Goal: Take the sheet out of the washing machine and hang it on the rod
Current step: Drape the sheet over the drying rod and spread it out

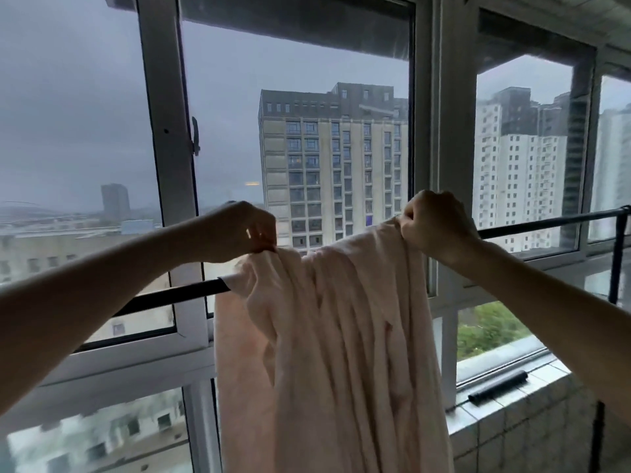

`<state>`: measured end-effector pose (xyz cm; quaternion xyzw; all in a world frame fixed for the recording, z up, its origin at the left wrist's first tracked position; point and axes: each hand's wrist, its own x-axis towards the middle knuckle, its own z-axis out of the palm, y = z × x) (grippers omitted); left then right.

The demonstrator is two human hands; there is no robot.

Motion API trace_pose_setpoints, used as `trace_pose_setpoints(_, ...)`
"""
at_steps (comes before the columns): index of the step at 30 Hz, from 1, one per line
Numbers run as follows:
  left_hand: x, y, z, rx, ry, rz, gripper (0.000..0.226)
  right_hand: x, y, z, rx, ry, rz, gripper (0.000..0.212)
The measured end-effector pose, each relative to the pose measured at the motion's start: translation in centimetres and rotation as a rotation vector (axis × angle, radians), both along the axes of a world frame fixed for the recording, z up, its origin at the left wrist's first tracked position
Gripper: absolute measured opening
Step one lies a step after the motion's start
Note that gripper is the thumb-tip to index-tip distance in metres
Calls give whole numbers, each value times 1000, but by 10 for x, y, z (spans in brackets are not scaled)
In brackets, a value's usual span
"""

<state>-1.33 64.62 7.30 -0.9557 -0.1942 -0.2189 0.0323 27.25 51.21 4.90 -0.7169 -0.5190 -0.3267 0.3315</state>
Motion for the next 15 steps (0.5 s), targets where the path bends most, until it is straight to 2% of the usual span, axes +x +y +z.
trace_pose_setpoints(5, -7, -2, -14, -123, -41, 14, 23, 24, 2, -20, -47, 233, 38, 30)
trace_pose_setpoints(8, 6, -17, -18, -248, -85, -40, 8, 23, -1, -26, -164, 263, 49, 25)
trace_pose_setpoints(10, 22, -27, -19, -279, -107, -32, 12, 18, -3, -29, -196, 280, 80, 27)
trace_pose_setpoints(12, 37, -33, -23, -183, -84, 43, 14, 14, -3, -33, -194, 344, 119, 27)
trace_pose_setpoints(15, 53, -42, -29, 1, -35, 127, 25, 18, 0, -31, -118, 596, 201, 30)
